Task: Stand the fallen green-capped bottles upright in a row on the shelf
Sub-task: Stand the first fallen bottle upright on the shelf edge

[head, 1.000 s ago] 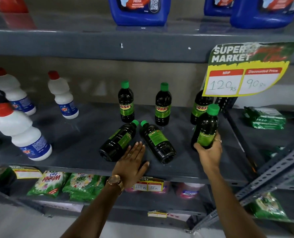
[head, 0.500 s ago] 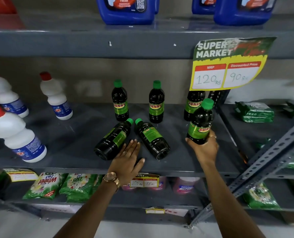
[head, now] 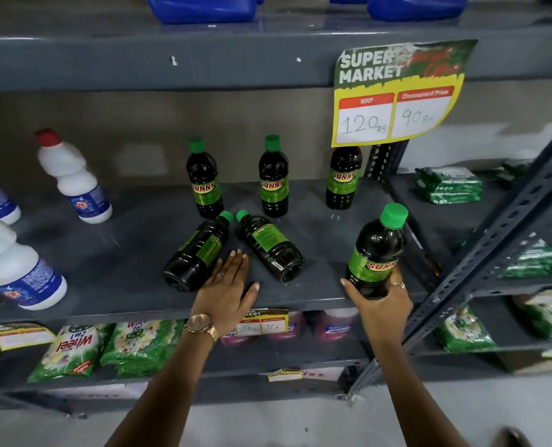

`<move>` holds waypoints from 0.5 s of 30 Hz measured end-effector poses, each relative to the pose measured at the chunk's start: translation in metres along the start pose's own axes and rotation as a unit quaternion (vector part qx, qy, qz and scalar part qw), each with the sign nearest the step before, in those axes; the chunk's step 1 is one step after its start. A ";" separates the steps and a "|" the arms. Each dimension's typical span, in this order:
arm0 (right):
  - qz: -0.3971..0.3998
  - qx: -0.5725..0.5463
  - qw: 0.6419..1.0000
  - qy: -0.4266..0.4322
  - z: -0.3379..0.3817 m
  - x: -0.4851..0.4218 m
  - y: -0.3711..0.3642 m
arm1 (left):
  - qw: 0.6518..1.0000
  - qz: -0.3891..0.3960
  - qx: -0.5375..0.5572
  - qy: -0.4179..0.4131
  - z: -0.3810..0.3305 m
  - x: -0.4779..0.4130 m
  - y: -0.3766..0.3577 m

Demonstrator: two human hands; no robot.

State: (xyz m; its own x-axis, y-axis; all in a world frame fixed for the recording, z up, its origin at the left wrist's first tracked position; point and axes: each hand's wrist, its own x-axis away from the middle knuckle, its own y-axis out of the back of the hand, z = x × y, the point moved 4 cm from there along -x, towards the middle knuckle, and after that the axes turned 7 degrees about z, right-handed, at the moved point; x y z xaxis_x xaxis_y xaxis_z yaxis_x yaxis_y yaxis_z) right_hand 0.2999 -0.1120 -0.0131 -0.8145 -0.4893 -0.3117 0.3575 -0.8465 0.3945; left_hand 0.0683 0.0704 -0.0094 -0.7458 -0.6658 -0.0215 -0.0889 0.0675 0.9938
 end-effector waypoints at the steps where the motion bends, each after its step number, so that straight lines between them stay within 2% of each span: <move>1: 0.002 0.001 1.000 -0.001 -0.001 0.003 0.001 | 1.000 -0.001 0.003 -0.001 0.000 0.000 0.001; 11: 0.003 0.016 1.000 -0.027 0.004 0.011 0.001 | 0.999 0.002 0.035 -0.008 0.000 0.003 0.007; 15: 0.016 -0.022 0.997 -0.068 0.009 0.016 0.001 | 0.991 0.041 0.123 -0.037 -0.001 0.014 0.015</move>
State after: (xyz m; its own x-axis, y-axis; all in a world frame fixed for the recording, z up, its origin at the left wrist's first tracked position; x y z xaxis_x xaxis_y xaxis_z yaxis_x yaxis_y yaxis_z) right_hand 0.2834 -0.1187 -0.0097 -0.8561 -0.4849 -0.1785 0.4009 -0.8413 0.3626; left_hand 0.0567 0.0614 0.0056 -0.8022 -0.5956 0.0414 -0.1772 0.3038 0.9361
